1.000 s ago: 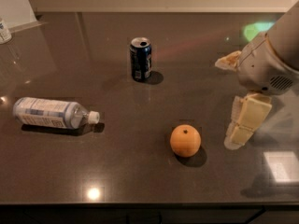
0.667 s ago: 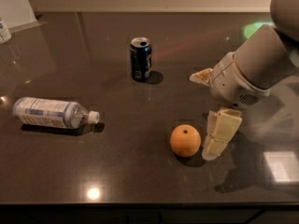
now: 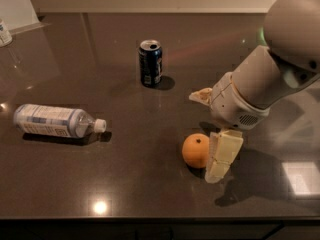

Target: Pick orange

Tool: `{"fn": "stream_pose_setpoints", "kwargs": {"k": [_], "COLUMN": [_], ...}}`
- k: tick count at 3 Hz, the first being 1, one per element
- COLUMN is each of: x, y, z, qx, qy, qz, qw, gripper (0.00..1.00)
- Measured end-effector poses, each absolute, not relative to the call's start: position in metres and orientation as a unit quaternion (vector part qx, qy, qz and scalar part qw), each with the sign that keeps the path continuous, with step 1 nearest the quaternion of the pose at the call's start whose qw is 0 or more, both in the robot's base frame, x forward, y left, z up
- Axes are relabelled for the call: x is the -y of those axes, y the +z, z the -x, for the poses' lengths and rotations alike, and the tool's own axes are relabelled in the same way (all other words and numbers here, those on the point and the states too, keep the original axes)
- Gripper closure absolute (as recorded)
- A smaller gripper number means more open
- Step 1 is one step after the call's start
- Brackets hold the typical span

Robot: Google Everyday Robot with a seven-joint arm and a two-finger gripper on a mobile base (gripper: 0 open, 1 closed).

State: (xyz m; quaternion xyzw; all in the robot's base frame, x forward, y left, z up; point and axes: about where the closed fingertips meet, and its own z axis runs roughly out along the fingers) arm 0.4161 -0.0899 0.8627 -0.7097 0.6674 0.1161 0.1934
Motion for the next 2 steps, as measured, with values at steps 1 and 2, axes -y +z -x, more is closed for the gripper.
{"fn": "stream_pose_setpoints", "kwargs": {"k": [1, 2], "x": [0.0795, 0.0731], "y": [0.8458, 0.8388], "z": [-0.4107, -0.4054], "qx": [-0.658, -0.65], "qy": [0.133, 0.147], "qz": [0.718, 0.722], "qw": [0.185, 0.184], "gripper": [0.0, 0.17]}}
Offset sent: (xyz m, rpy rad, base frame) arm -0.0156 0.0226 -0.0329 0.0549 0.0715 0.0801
